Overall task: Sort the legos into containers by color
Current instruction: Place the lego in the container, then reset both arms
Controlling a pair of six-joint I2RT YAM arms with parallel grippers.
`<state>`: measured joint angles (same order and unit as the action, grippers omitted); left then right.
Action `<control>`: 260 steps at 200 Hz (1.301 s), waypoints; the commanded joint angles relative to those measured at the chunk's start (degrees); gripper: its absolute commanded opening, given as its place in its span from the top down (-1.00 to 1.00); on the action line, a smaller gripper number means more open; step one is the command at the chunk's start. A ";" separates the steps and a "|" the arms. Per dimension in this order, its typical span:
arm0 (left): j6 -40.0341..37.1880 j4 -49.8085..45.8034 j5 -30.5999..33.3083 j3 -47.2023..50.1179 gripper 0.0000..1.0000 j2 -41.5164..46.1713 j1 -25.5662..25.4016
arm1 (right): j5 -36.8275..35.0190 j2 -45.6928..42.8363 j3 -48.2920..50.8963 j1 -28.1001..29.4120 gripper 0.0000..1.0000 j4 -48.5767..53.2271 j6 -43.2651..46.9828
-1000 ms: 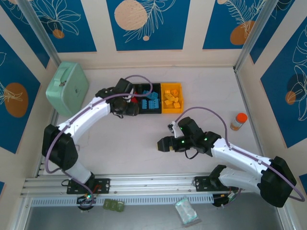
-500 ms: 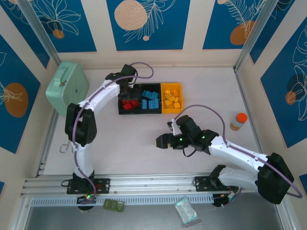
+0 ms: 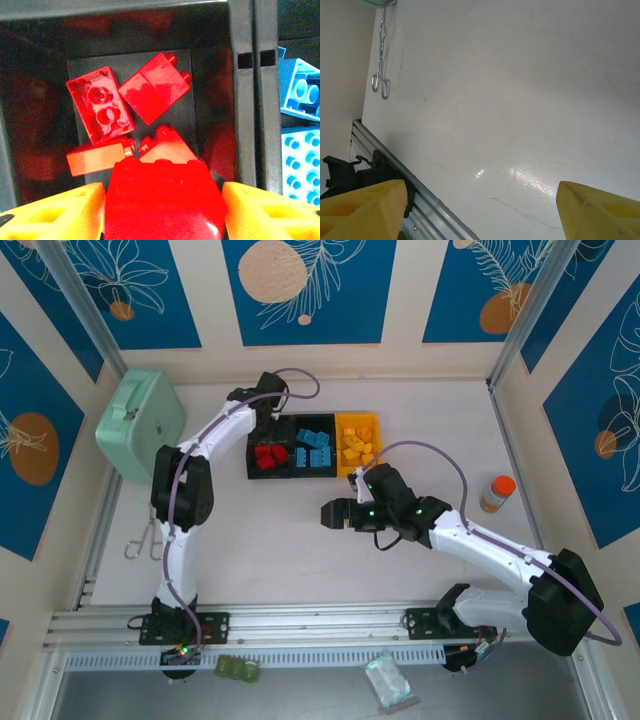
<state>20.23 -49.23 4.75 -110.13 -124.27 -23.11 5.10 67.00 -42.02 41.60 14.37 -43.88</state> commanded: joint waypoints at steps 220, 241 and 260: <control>1.72 20.19 -0.58 53.68 -0.99 51.56 0.17 | -17.37 -1.76 -6.48 -10.01 -0.98 9.01 11.80; 0.48 24.87 6.76 59.66 -0.99 57.23 0.67 | -24.69 -2.69 -5.93 -11.49 -0.98 8.48 12.77; -0.81 28.22 11.60 63.52 -0.99 59.67 2.15 | -36.06 -3.44 -4.85 -12.02 -0.98 7.33 13.00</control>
<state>21.89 -27.62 7.51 -50.46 -67.59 -22.81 -15.81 65.56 -46.87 30.44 21.98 -32.97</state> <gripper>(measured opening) 0.994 0.990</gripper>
